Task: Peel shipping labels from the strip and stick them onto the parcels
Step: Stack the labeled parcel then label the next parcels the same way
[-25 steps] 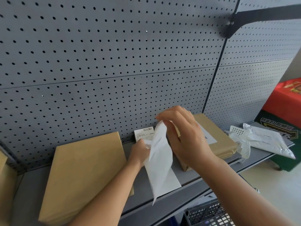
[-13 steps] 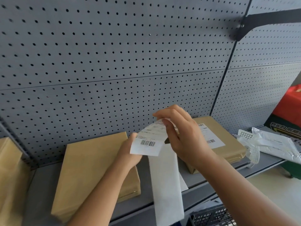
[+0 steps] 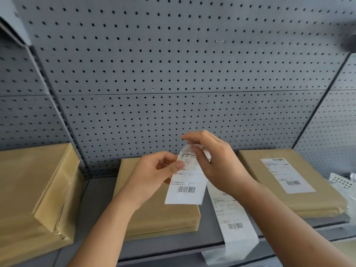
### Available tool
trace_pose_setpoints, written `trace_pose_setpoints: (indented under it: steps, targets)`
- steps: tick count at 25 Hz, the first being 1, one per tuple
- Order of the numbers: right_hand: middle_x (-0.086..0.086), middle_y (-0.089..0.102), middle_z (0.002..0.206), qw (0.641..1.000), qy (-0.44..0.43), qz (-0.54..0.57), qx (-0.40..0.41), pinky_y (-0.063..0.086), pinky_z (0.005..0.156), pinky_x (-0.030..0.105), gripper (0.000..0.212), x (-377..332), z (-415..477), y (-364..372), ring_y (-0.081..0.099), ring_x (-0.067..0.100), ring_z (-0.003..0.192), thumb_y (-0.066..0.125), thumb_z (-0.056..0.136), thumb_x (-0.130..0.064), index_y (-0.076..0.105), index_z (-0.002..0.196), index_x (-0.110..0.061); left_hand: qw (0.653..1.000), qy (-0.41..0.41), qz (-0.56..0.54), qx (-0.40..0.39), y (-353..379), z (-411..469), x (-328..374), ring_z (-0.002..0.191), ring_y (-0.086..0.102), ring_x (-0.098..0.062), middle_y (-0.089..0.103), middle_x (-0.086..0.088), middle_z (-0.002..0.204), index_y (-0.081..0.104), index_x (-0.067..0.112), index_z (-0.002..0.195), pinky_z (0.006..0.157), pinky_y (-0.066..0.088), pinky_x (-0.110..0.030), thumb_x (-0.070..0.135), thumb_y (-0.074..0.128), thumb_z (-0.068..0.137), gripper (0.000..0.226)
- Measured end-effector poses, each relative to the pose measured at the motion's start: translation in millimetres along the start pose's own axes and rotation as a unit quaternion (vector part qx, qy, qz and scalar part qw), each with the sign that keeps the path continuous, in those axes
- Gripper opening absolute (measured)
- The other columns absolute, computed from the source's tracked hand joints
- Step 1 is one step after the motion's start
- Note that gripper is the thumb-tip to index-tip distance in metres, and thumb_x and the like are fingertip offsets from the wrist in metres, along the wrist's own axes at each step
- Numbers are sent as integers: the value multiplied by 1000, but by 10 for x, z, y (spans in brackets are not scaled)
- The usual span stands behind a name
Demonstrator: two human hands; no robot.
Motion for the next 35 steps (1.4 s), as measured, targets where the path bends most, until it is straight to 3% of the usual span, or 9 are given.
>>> trace_pose_setpoints:
  steps: [5,8,10,14,16,19,23,29,35]
  targets:
    - [-14,61,124,999,17,17,-25,52,90,30,41,-8,127,309,59,3,111,57,98,-10,55,136,-25,994,-30,-22,104,-400,-39,-235,83,77,-20,80,-7,91,76,11,94,63,57,-23,23,73,92,13]
    - [-13,52,135,999,38,20,-23,40,97,9,44,95,169,450,49,-5,118,59,97,-12,52,138,-25,989,-54,-27,139,-568,-71,-383,82,77,-17,81,-3,90,76,10,95,61,55,-22,22,71,93,13]
    - [-14,50,134,993,114,40,-14,35,98,7,43,305,175,535,46,-9,118,60,98,-17,50,139,-26,985,-62,-25,161,-690,-99,-478,83,77,-15,81,0,91,77,13,96,62,53,-22,23,70,94,12]
    - [-7,66,121,886,394,231,-75,54,94,36,41,855,-132,1026,69,14,101,63,96,-36,55,133,-21,980,-79,-27,178,-851,-157,-639,86,77,-14,81,3,95,77,15,101,62,52,-20,24,69,95,13]
    - [1,75,109,825,444,333,-109,57,89,36,30,905,-276,1294,72,18,95,61,98,-32,65,121,-14,979,-92,-13,182,-917,-176,-722,87,77,-13,81,3,95,77,16,101,63,53,-19,25,68,96,14]
    - [6,79,96,789,462,387,-116,55,82,35,18,906,-386,1501,70,22,86,61,99,-21,71,102,-7,979,-118,-10,167,-970,-179,-852,91,77,-18,81,1,96,77,15,102,77,61,-35,24,68,96,14]
    - [7,79,89,830,457,306,-96,58,78,36,16,974,-386,1530,69,20,78,63,97,-19,72,92,-6,978,-143,6,151,-1009,-160,-998,88,78,-16,82,2,94,79,13,101,84,63,-42,17,67,98,13]
    - [0,74,80,885,431,155,-87,57,74,36,13,1038,-354,1547,65,14,69,65,95,-19,73,86,-15,956,-126,218,148,-1057,-14,-1039,84,67,0,78,11,93,81,19,100,68,48,-17,26,70,95,14]
    - [-4,71,90,904,412,56,-96,47,61,20,9,1091,-321,1571,62,12,76,64,95,-21,71,97,-15,931,-138,305,144,-982,118,-1144,81,70,-20,80,-7,91,81,9,91,83,58,-45,24,70,94,18]
Point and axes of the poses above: each hand's wrist, its own z-axis towards the middle knuckle, its own y-axis out of the palm, x = y × z, the point moved 9 cm from there along z, towards the middle knuckle
